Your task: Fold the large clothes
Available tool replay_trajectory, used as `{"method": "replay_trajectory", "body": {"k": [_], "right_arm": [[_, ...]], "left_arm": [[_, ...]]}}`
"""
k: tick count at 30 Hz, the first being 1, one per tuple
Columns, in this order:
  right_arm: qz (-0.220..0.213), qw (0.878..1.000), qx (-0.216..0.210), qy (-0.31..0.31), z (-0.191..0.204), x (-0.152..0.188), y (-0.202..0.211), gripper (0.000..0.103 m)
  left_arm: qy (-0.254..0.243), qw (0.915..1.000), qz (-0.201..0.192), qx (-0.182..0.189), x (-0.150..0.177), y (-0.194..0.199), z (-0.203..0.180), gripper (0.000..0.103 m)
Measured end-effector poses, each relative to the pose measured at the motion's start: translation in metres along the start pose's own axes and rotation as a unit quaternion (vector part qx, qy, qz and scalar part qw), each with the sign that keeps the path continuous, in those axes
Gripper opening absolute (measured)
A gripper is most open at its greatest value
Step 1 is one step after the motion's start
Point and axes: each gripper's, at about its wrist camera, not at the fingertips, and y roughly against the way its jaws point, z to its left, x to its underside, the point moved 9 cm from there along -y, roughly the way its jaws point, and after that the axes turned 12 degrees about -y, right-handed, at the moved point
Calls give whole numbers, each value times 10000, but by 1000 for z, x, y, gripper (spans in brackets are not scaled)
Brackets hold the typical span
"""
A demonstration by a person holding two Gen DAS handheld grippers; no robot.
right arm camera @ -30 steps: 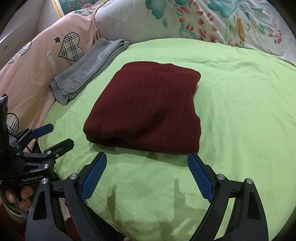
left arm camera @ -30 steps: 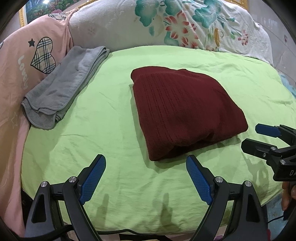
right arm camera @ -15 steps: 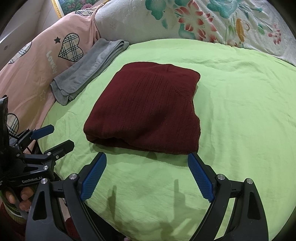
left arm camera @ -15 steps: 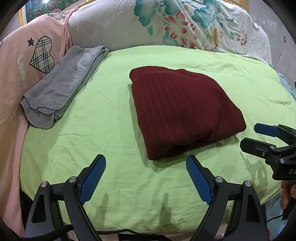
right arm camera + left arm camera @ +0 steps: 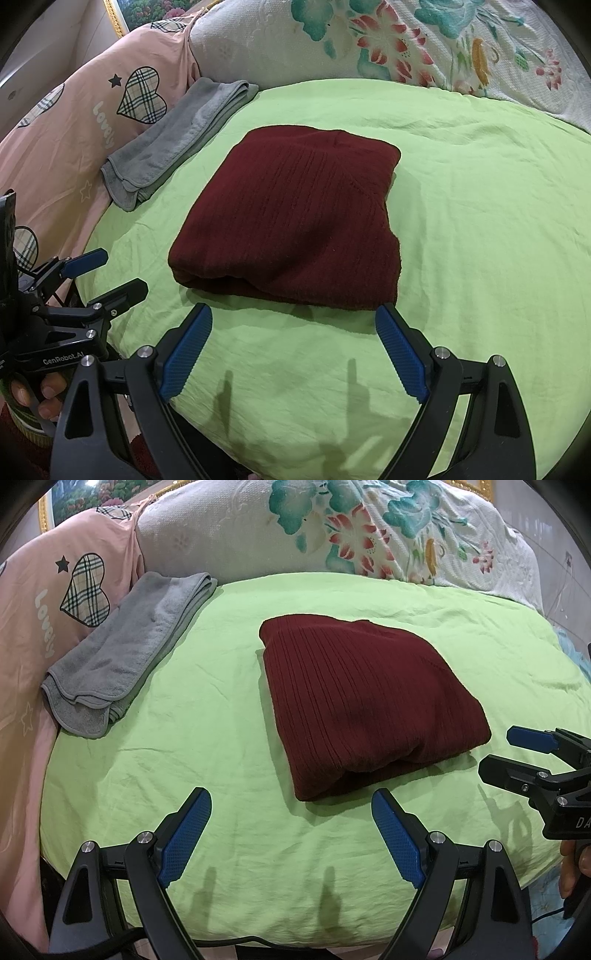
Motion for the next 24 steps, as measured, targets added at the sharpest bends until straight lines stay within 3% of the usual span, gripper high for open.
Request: {"method": "replay_trajectory", "body": {"k": [20,24], "right_arm": [[-4,10000,6,0,0,0,1,93],[-41,10000,5,3,1,-1,2,98]], "left_arm": [[-2,10000,-2,0,0,0,0,89],[7,10000,0,-4,0,0,-1,89]]}}
